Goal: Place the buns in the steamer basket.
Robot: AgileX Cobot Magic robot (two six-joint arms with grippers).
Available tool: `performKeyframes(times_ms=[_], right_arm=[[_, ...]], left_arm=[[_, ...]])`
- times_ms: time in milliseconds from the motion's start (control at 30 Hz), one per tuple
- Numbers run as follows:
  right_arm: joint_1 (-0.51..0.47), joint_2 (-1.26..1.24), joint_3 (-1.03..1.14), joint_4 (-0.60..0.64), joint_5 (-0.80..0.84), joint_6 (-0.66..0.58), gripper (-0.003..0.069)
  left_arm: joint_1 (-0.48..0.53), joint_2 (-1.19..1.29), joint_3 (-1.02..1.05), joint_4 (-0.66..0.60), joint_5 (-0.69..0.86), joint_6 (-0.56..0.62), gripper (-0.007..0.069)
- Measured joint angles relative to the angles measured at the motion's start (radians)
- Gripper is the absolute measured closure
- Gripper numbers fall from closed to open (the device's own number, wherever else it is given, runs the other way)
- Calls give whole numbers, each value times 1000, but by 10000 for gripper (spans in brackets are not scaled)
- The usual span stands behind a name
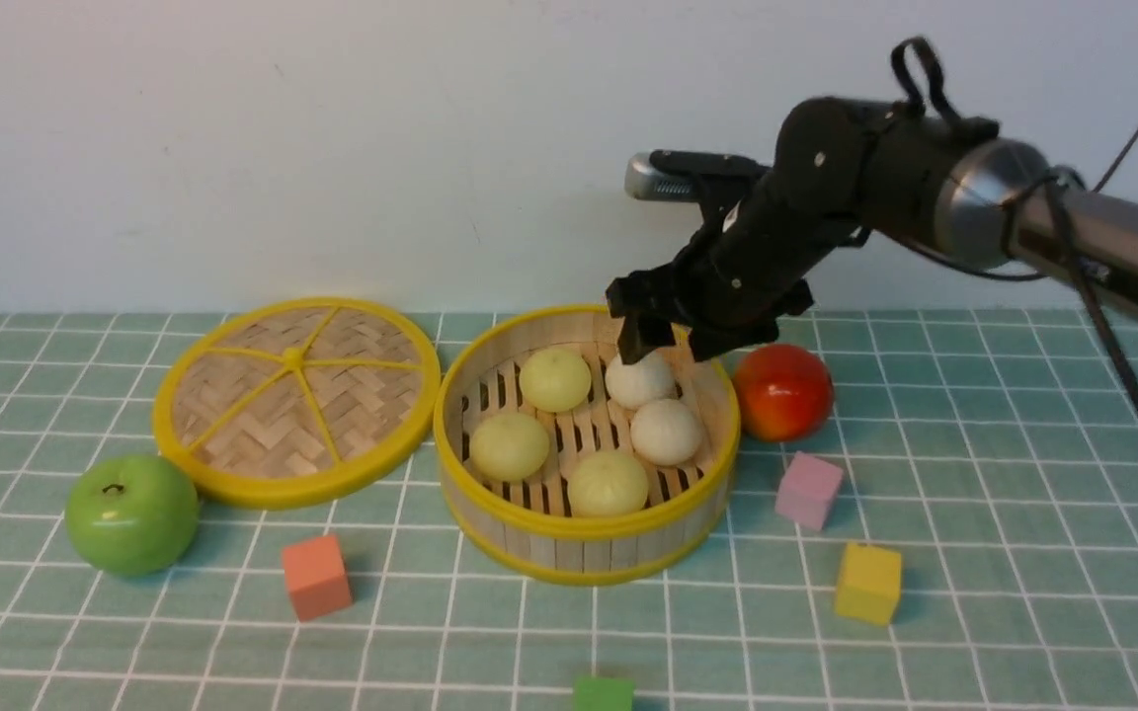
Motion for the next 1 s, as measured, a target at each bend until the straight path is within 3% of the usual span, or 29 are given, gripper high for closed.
performKeyframes(times_ms=[100, 233, 267, 300, 467, 533, 700, 767, 1000], right_arm=[[0, -149, 0, -59, 155, 15, 64], [2, -330, -1, -99, 305, 59, 148], [11, -422, 1, -115, 342, 75, 239], [11, -422, 3, -117, 345, 75, 239], [40, -714, 131, -160, 368, 120, 608], [41, -818, 219, -176, 370, 121, 664], [41, -1087, 492, -243, 339, 72, 672], [41, -1258, 682, -312, 234, 32, 672], [41, -1745, 1023, -379, 132, 29, 670]], left_arm=[[0, 0, 0, 0, 0, 0, 477], [0, 0, 0, 0, 0, 0, 477], [0, 0, 0, 0, 0, 0, 476], [0, 0, 0, 0, 0, 0, 476], [0, 0, 0, 0, 0, 0, 469], [0, 0, 0, 0, 0, 0, 466], [0, 0, 0, 0, 0, 0, 461], [0, 0, 0, 0, 0, 0, 459], [0, 0, 0, 0, 0, 0, 456]])
